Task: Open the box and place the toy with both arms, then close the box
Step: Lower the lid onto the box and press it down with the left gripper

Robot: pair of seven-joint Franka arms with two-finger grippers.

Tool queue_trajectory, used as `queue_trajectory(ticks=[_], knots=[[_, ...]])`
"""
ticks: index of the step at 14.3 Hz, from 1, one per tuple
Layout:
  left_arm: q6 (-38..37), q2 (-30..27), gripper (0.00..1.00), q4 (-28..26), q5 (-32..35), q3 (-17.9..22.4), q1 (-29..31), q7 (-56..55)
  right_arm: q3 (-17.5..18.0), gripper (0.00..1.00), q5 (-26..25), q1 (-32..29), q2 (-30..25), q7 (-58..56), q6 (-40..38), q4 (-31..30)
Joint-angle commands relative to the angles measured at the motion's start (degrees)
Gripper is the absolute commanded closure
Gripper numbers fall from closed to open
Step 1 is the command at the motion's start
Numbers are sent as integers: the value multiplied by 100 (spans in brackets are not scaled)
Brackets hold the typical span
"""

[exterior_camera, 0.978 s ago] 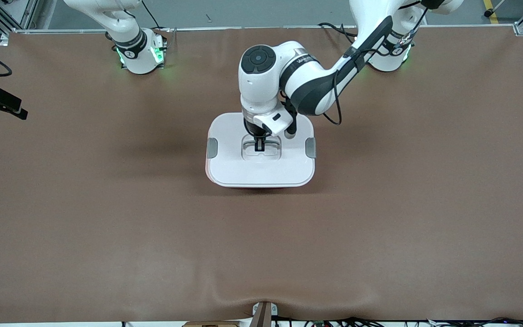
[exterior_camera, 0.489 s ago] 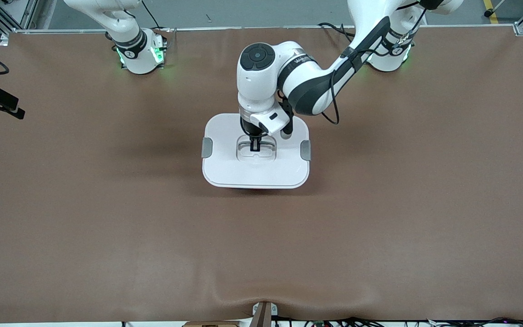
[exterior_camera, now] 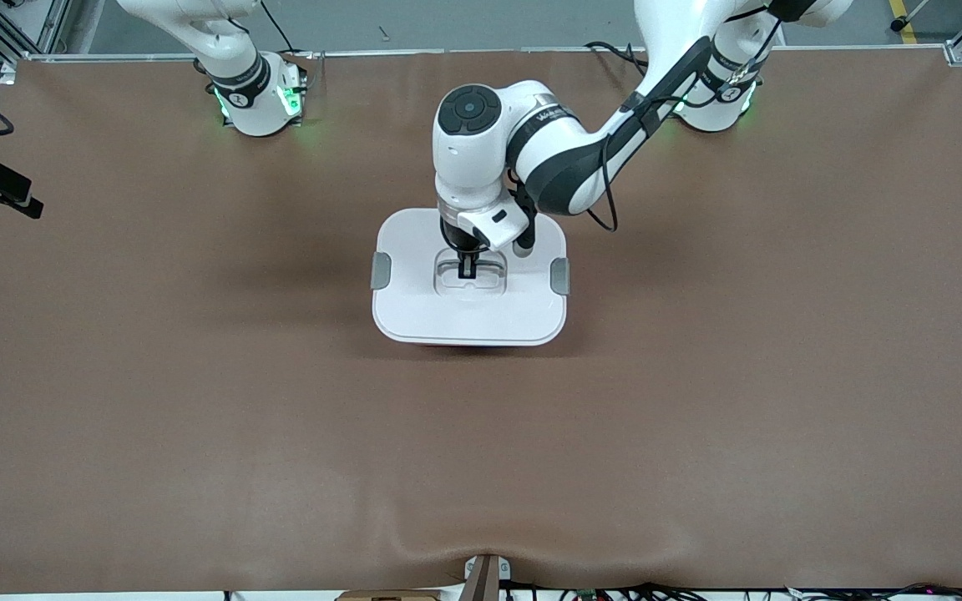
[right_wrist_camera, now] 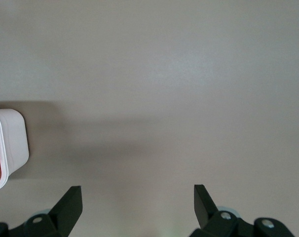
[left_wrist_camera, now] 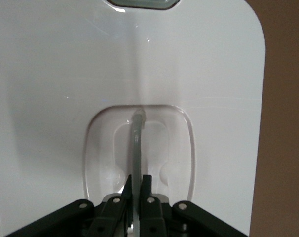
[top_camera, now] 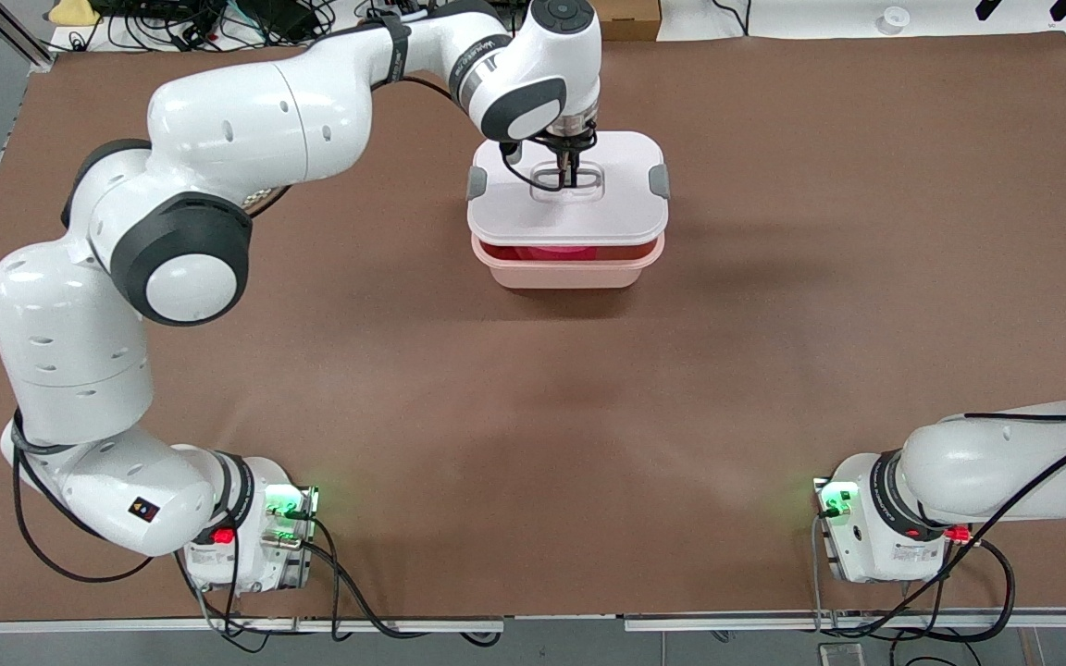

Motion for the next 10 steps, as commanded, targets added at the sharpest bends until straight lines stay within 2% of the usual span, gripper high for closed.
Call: queue_trajectory(ticks=[1, 5, 10], knots=[[74, 34, 100, 19, 183, 27, -57, -105, 3, 0, 18, -30, -49, -62, -91, 39], [74, 77, 100, 10, 446, 36, -74, -192, 3, 0, 18, -30, -49, -71, -143, 39], [74, 95, 100, 19, 465, 36, -74, -420, 3, 0, 61, -39, -49, -88, -240, 39]])
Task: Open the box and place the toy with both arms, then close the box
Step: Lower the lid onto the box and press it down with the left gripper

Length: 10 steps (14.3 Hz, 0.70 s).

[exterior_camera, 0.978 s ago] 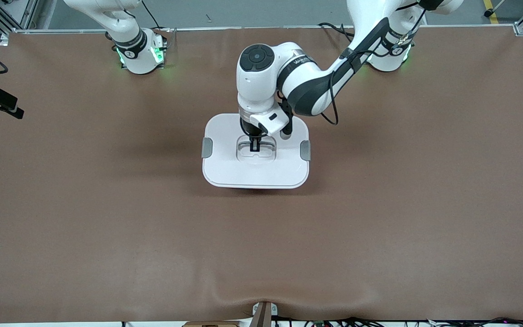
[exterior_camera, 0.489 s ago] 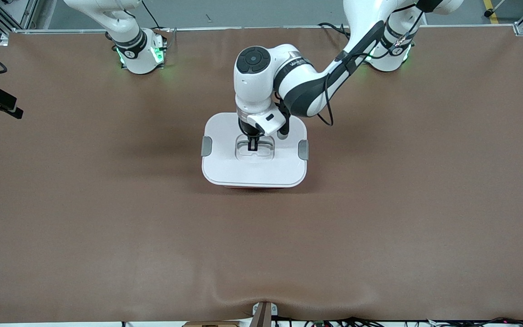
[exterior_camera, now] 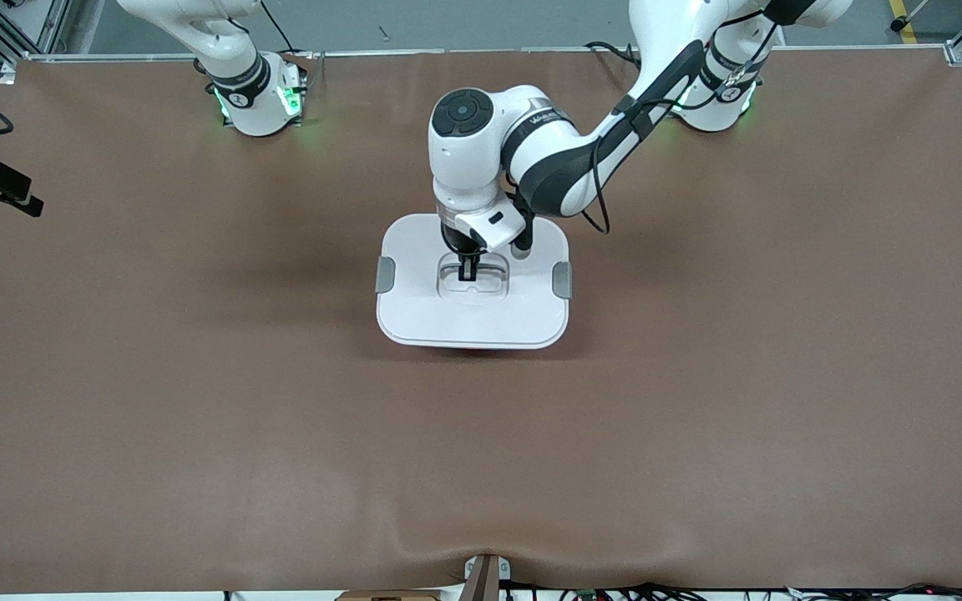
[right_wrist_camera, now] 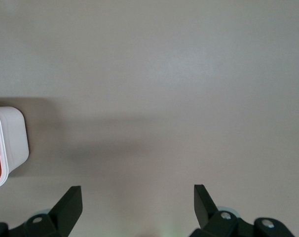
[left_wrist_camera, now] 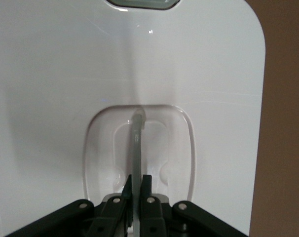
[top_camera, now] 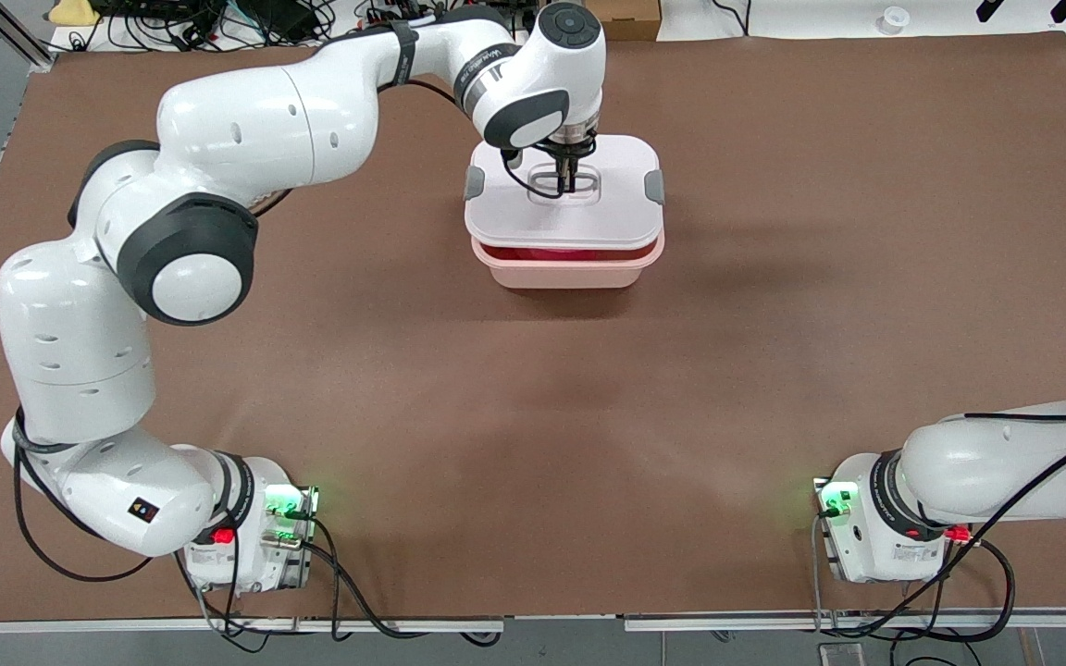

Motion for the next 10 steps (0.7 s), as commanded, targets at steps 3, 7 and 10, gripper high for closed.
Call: queue_trajectory(ticks=[3, 7, 10], knots=[[67, 18, 100, 38, 152, 33, -55, -317, -2, 0, 70, -38, -49, -85, -91, 41], [67, 61, 100, 29, 161, 33, -55, -352, 6, 0, 79, -21, -49, -85, -55, 41], [67, 97, 100, 38, 161, 33, -73, -457, -2, 0, 26, -21, -49, -94, -82, 41]])
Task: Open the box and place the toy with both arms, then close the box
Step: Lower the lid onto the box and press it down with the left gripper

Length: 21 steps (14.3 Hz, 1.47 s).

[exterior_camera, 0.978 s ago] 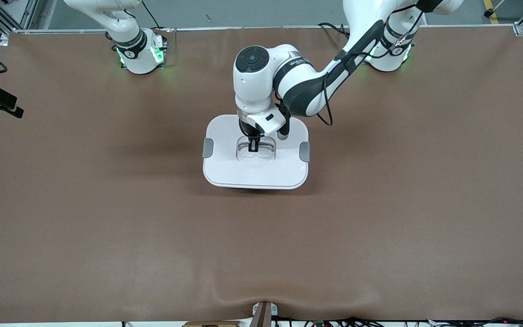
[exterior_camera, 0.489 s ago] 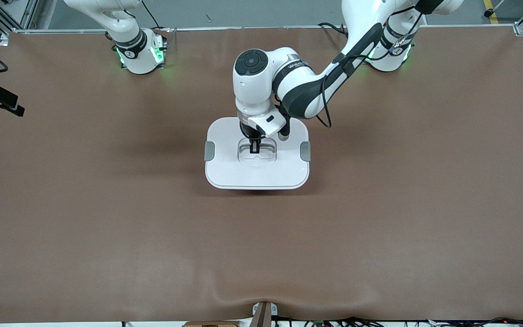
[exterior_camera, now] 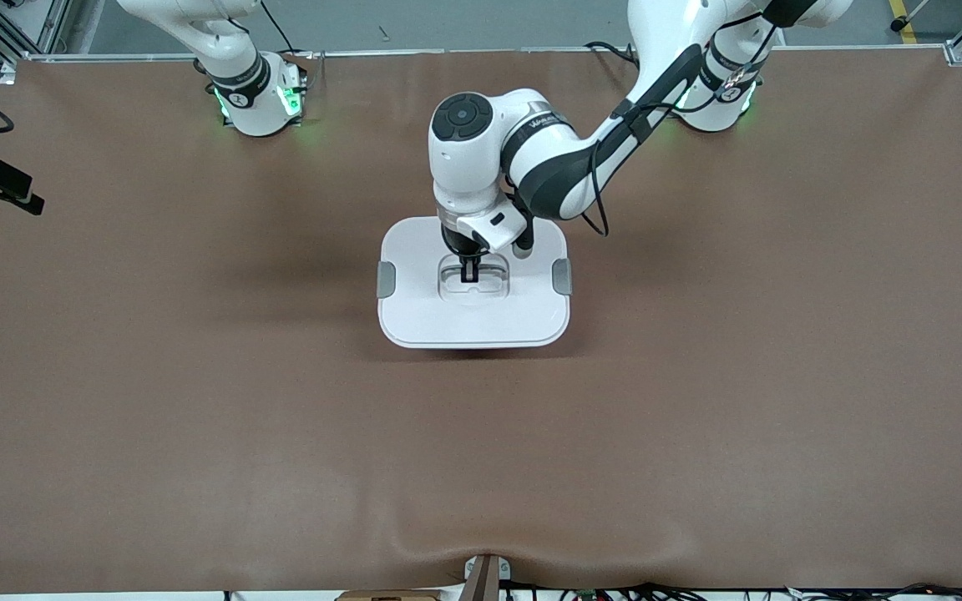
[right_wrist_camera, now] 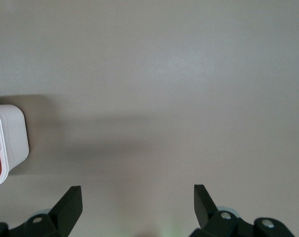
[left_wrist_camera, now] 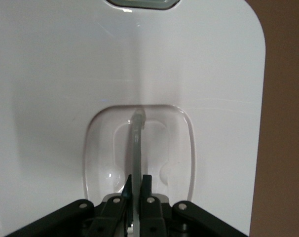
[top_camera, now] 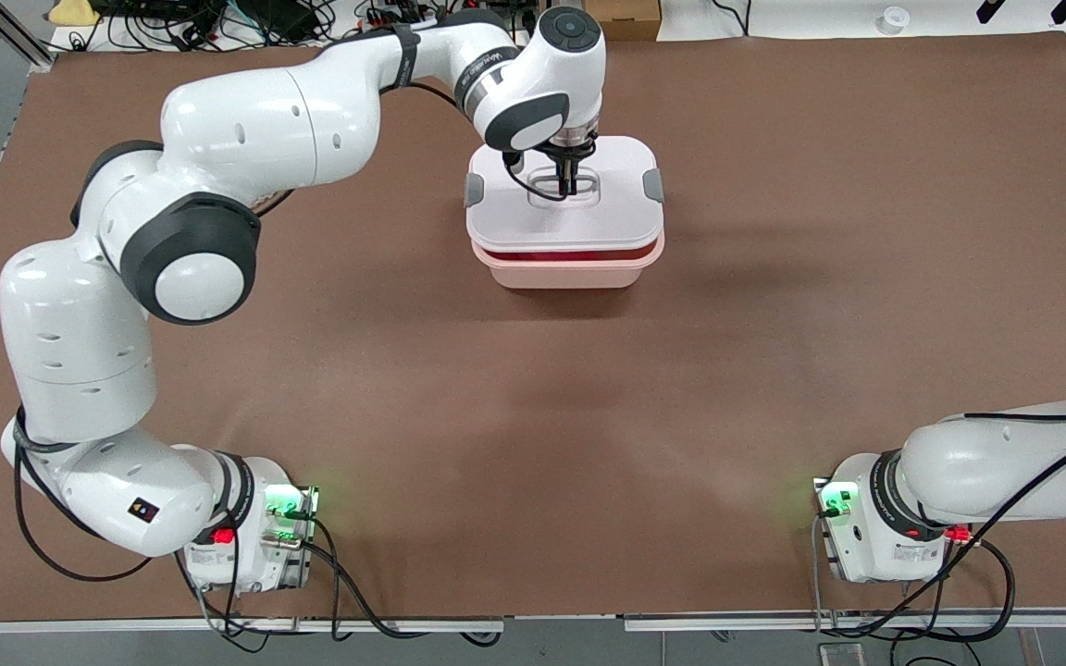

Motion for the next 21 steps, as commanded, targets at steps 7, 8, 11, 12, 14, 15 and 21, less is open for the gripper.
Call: queue_trajectory(ticks=[7, 8, 11, 12, 14, 15, 21], knots=[[49, 24, 100, 24, 234, 31, -121, -162, 23, 0, 17, 14, -57, -73, -69, 66], [49, 33, 100, 33, 234, 31, -121, -162, 23, 0, 17, 14, -58, -73, -78, 57], [49, 33, 100, 15, 234, 31, -121, -162, 23, 0, 26, 23, -49, -38, -87, 66], [49, 33, 100, -2, 234, 31, -130, -171, 23, 0, 26, 14, -40, -72, -52, 75], [49, 42, 100, -2, 234, 31, -165, -214, 23, 0, 34, 23, -40, -64, -34, 75], [49, 42, 100, -11, 234, 39, -174, -223, 23, 0, 35, 23, -40, -55, -25, 75], [23, 42, 100, -46, 243, 39, -191, -241, 15, 0, 43, -4, -22, -73, 89, 58]])
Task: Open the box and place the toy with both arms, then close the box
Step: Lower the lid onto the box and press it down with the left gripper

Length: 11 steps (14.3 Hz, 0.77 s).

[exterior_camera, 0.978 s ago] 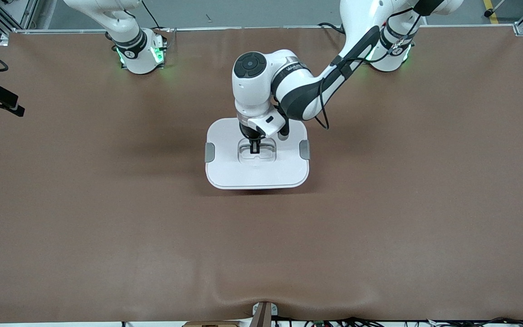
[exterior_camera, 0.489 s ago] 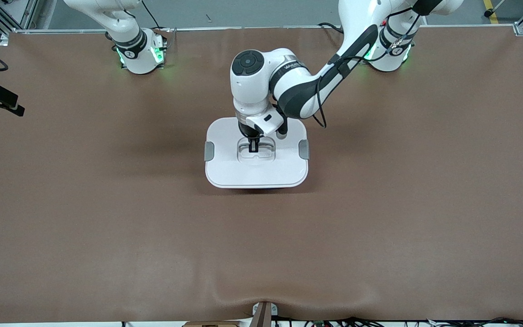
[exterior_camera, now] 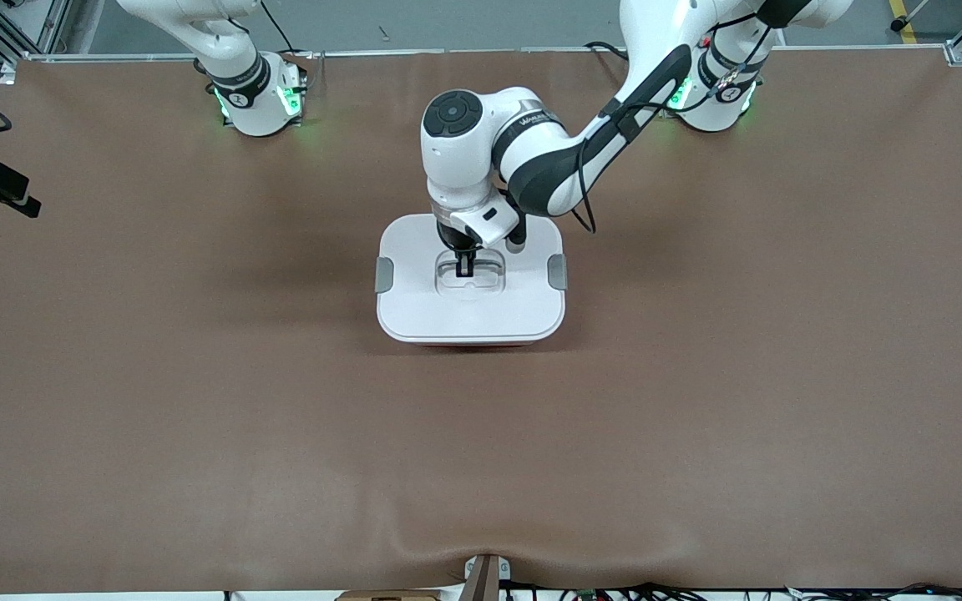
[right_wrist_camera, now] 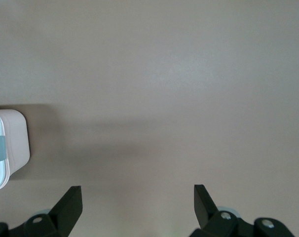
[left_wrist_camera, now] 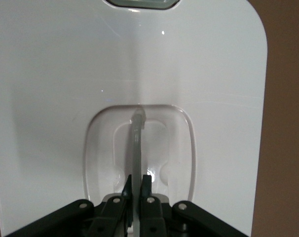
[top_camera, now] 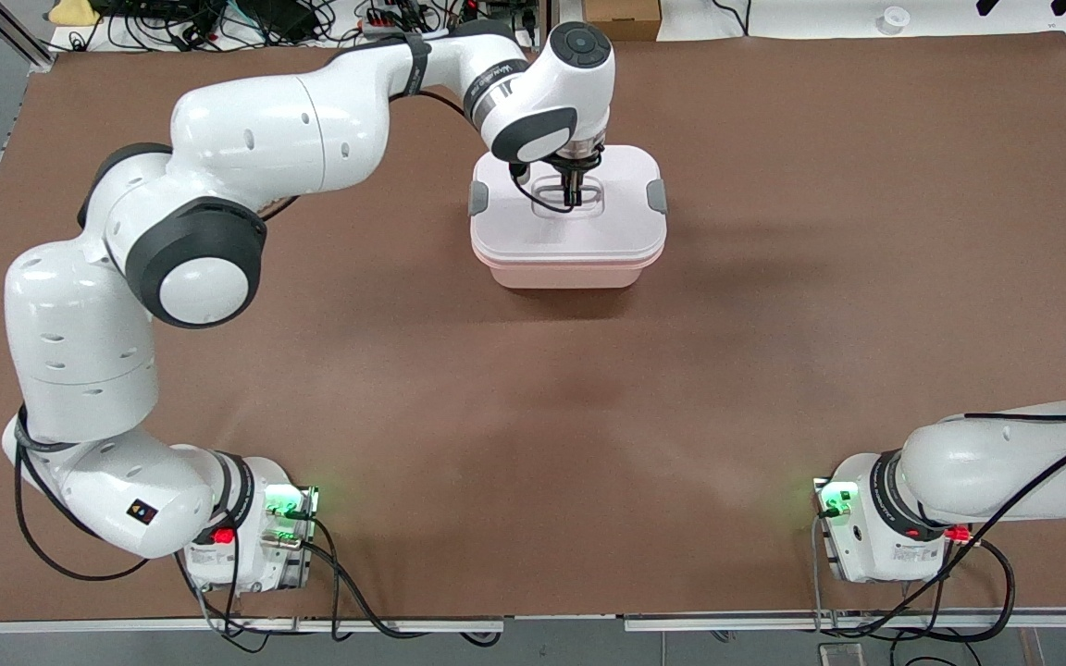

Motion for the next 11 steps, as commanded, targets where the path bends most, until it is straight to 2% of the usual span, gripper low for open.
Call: queue_trajectory(ticks=[1, 2, 5, 11], knots=[[11, 11, 100, -22, 147, 30, -67, -147, -9, 0, 8, -2, -23, -51, -41, -8], [11, 11, 100, -22, 147, 30, -67, -147, -9, 0, -9, 16, -40, -51, -50, -69], [11, 11, 100, -40, 155, 30, -58, -147, 26, 0, -527, 234, -32, -42, 11, -113], [11, 20, 100, -101, 155, 30, -41, -147, 0, 0, -291, 183, -23, -34, -6, -87]])
